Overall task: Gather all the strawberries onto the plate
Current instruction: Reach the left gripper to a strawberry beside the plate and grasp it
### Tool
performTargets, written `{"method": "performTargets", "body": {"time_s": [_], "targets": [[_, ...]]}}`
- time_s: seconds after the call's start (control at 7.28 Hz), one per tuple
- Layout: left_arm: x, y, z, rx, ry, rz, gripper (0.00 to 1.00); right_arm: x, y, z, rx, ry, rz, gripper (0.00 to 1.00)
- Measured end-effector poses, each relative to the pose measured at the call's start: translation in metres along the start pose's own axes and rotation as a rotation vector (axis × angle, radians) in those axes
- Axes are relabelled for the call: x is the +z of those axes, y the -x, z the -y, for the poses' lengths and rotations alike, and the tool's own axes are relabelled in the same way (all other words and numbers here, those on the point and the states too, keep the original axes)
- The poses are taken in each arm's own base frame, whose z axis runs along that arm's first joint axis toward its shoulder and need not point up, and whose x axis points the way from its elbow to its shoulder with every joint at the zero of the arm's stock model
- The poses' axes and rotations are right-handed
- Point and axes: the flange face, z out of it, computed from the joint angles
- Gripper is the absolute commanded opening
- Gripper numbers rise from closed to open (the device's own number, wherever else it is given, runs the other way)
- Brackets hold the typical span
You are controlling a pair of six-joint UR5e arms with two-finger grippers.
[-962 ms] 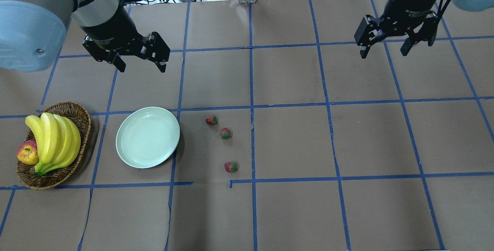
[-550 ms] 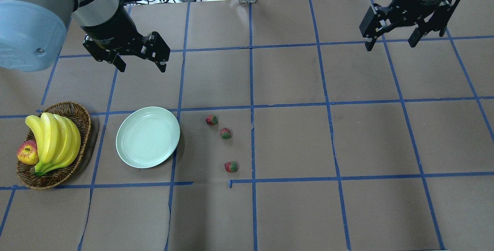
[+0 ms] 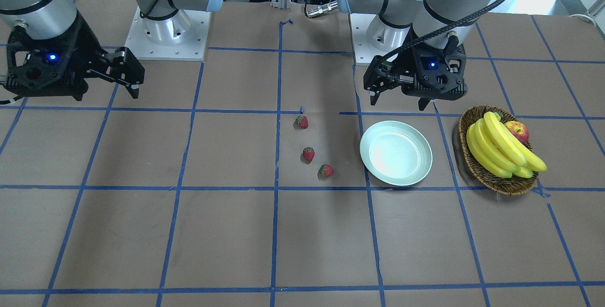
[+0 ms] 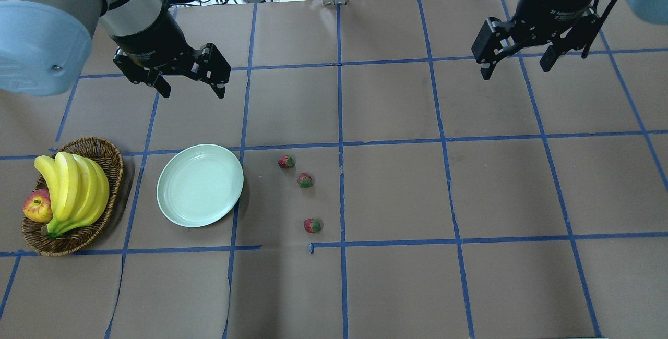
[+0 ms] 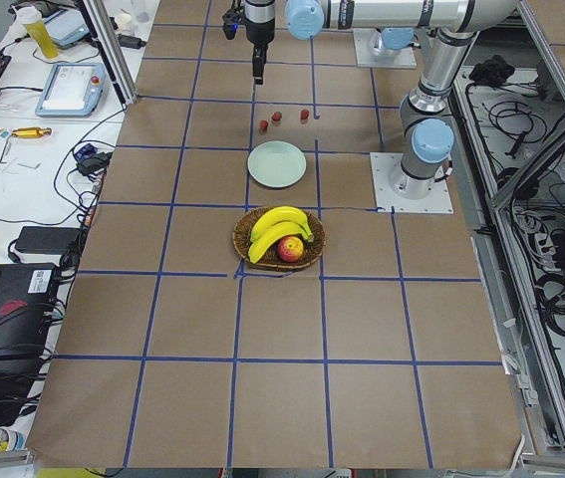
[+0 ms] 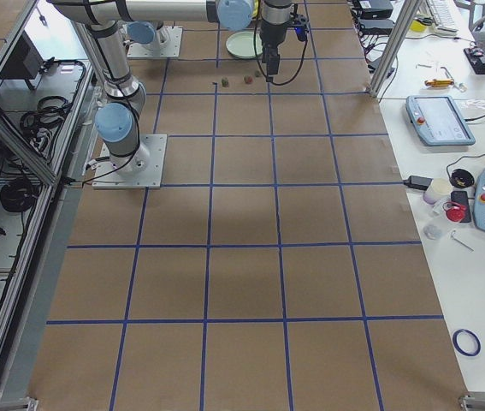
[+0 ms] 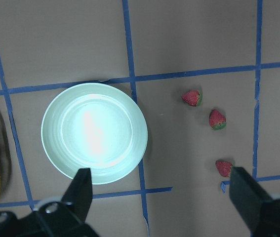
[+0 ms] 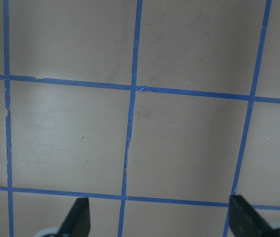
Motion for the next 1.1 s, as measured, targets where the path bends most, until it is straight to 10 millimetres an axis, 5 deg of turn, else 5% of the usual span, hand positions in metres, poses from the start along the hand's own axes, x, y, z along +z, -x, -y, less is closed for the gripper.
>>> {"method": "performTargets", "body": {"time_s": [0.69,1.1], "targets": [[0.014,-0.008,0.007,0.010,0.000,-0.001,1.00,0.002,0.011,-0.006,0.025,-0.018,0.068,1.00],[0.109,-0.055,0.013,-0.002,-0.054,-0.001,1.00,0.003,0.010,-0.007,0.028,-0.013,0.057,1.00]]}}
